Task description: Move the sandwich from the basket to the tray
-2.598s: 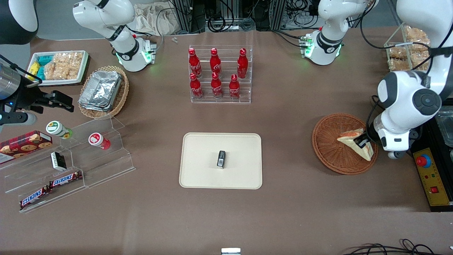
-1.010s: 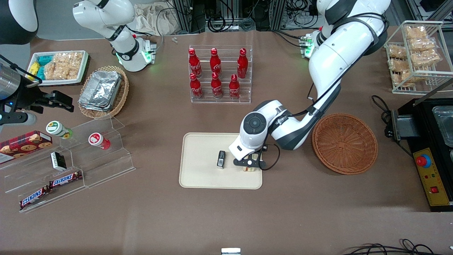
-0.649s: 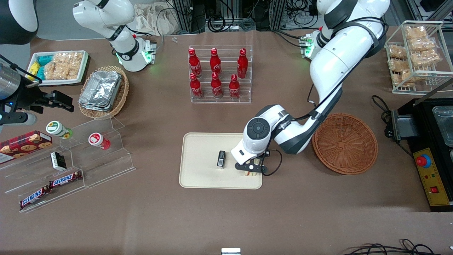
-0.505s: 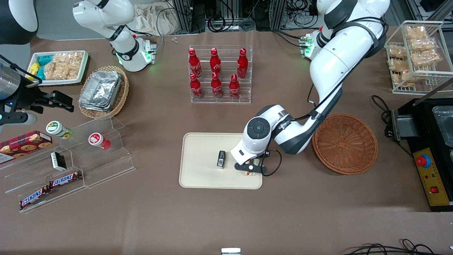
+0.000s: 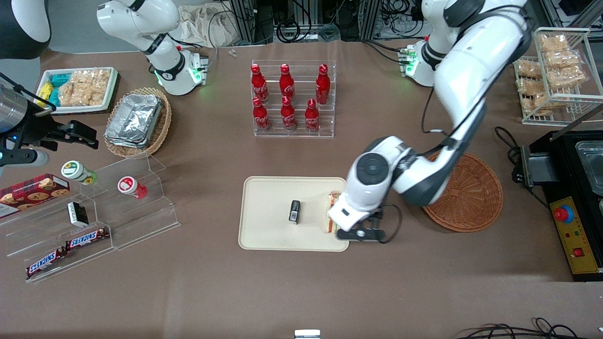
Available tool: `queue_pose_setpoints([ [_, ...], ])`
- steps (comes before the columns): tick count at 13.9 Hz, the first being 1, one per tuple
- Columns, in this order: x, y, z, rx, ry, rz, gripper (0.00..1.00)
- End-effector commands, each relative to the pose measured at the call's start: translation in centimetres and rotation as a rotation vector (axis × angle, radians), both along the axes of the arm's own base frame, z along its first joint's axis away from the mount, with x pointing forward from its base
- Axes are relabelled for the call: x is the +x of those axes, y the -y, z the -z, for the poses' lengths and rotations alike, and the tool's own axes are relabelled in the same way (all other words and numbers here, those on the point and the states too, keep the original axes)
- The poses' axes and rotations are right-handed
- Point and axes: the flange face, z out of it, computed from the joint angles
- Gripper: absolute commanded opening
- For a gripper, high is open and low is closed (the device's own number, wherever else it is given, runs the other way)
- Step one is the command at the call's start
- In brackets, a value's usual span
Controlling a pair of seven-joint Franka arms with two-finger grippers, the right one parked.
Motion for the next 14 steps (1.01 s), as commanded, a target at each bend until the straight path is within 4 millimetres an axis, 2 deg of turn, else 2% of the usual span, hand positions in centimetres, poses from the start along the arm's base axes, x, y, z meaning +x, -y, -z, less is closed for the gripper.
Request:
queue_pose_setpoints([
  [1,-3.6,-5.4,-6.2,0.097,0.056,-0.030,1.00],
  [2,-5.2,-6.6,-8.2,0.102,0.063,-0.051,1.00],
  [3,-6.1,-8.7,-9.6,0.083,0.044,-0.106,1.00],
  [5,-7.1,-12.8,-12.7,0.057,0.001,-0.109,1.00],
  [8,-7.3,-19.7,-16.8,0.030,-0.072,-0.083,1.00],
  [11,-7.6,-24.6,-18.9,0.075,-0.098,-0.023,1.00],
  [13,-6.9,-27.8,-21.9,0.039,-0.122,0.027,1.00],
  [14,-6.4,-28.9,-22.6,0.014,-0.139,0.021,1.00],
])
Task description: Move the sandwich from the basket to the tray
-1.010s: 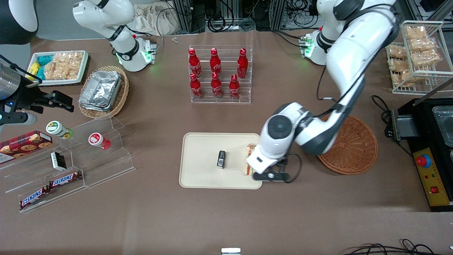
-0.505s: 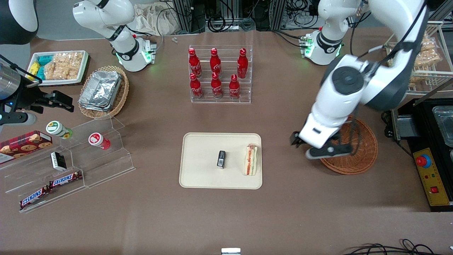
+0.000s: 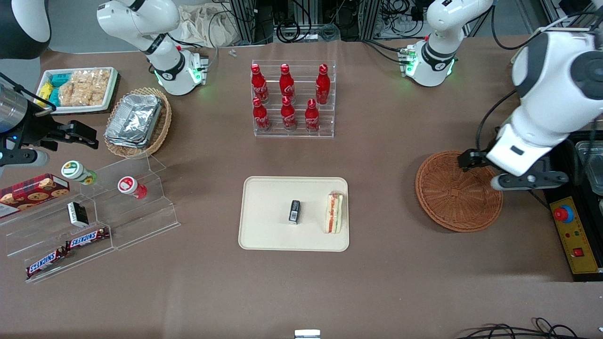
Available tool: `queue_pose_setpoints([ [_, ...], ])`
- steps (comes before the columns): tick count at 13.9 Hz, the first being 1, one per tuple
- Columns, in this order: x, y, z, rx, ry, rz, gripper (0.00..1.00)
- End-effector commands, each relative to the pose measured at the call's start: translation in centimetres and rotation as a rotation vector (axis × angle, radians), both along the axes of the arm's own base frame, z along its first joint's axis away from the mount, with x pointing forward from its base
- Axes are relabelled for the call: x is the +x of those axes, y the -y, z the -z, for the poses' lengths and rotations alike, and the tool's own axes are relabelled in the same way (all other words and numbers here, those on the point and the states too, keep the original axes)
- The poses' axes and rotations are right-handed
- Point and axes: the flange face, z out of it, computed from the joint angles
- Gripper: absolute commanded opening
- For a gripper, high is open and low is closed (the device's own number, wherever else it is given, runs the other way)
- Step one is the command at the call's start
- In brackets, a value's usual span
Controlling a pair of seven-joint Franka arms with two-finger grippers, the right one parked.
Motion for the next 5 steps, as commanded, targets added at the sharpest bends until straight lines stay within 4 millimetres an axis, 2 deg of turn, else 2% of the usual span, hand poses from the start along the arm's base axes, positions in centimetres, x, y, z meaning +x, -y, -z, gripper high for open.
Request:
queue_pose_setpoints([
  [1,0.9,-2.5,-2.9,-0.059,-0.020,0.017,1.00],
  [3,1.5,-3.6,-2.8,-0.069,-0.016,0.000,1.00],
  [5,1.6,-3.7,-2.9,-0.061,-0.011,0.001,1.00],
])
